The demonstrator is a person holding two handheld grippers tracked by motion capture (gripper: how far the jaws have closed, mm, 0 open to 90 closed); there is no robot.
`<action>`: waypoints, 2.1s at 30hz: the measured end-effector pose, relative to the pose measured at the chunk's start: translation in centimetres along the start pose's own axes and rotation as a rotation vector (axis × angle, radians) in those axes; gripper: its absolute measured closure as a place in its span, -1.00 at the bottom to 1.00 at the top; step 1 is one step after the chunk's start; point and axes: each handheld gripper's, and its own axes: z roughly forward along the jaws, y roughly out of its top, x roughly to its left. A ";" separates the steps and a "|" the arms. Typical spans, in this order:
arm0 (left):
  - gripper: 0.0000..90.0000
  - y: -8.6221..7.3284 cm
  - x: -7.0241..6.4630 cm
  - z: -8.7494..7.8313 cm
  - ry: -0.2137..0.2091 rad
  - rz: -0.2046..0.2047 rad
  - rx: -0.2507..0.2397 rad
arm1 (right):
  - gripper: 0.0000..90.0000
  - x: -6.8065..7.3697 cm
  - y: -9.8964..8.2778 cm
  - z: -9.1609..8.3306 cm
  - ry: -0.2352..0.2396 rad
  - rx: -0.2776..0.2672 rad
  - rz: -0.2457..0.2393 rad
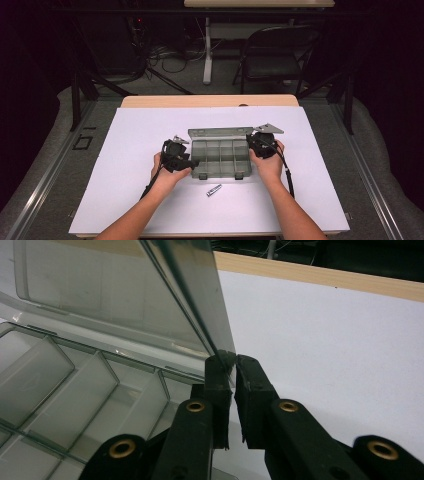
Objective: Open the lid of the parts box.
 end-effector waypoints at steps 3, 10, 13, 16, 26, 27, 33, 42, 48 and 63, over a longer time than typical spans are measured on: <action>0.12 -0.1 0.0 0.5 0.014 -0.003 0.017 | 0.88 0.0 0.0 0.0 0.000 0.001 0.003; 0.19 -0.4 0.0 1.4 0.032 -0.001 0.035 | 0.88 0.0 0.0 0.0 0.000 0.000 0.007; 0.27 -0.4 0.0 1.7 0.031 -0.001 0.039 | 0.88 0.0 0.0 0.0 -0.001 -0.001 0.009; 0.30 -0.5 -0.1 2.0 0.051 0.009 0.047 | 0.88 0.0 0.0 0.0 0.000 -0.002 0.016; 0.36 -0.8 -0.3 2.5 0.083 0.028 0.051 | 0.88 0.0 -0.1 0.0 -0.002 -0.005 0.024; 0.36 -0.8 -0.3 2.5 0.085 0.033 0.051 | 0.88 0.0 -0.1 0.0 -0.003 -0.005 0.025; 0.37 -0.9 -0.6 2.6 0.108 0.045 0.050 | 0.88 0.1 -0.1 0.1 -0.007 -0.008 0.033; 0.38 -0.8 -0.6 2.6 0.105 0.040 0.055 | 0.89 0.3 0.0 0.2 -0.026 -0.009 0.060; 0.39 -0.8 -0.5 2.6 0.106 0.038 0.057 | 0.91 0.4 0.2 0.3 -0.044 -0.007 0.073; 0.40 -0.8 -0.6 2.6 0.110 0.035 0.053 | 0.95 0.5 1.3 0.9 -0.073 0.040 0.116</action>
